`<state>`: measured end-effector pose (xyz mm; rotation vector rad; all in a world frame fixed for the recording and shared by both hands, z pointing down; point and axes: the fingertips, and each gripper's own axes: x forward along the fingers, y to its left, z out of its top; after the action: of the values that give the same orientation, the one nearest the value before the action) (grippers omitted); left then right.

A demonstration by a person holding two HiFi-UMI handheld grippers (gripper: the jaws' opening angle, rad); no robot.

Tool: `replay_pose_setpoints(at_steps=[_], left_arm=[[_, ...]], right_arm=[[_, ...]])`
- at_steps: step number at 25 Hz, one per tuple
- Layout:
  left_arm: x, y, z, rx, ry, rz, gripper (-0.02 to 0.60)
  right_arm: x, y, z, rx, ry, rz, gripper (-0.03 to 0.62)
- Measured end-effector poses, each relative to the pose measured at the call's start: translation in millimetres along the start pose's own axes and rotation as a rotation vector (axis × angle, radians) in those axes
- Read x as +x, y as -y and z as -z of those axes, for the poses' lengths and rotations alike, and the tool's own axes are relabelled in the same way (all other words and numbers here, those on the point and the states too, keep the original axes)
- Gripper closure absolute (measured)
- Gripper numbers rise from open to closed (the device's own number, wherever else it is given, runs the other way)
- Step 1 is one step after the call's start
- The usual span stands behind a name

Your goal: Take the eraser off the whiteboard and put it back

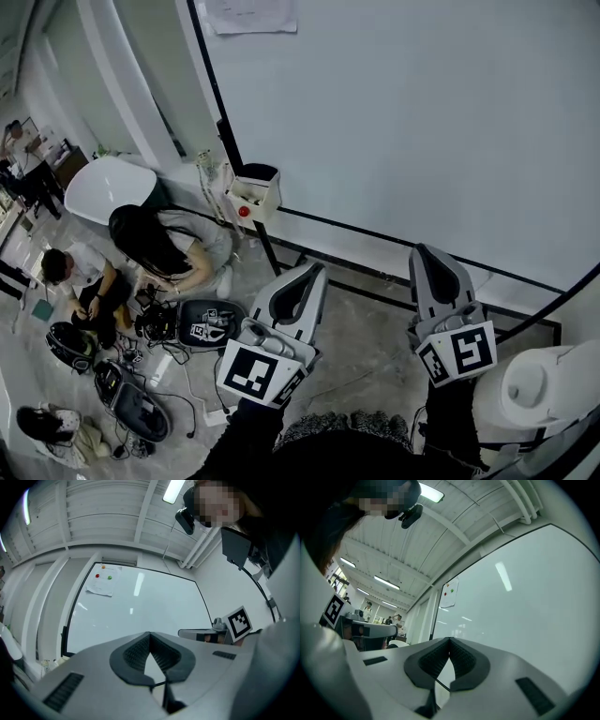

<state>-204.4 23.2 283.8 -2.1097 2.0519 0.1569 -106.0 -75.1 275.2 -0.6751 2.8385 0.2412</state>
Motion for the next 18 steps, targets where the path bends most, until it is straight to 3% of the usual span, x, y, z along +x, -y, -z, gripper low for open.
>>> replay_pose_setpoints(at_steps=[18], left_arm=[[-68.3,-21.9,-18.0,-0.042,0.019,0.062,0.575]], right_arm=[[-14.0,-83.2,-24.5,-0.064,-0.037,0.064,0.586]])
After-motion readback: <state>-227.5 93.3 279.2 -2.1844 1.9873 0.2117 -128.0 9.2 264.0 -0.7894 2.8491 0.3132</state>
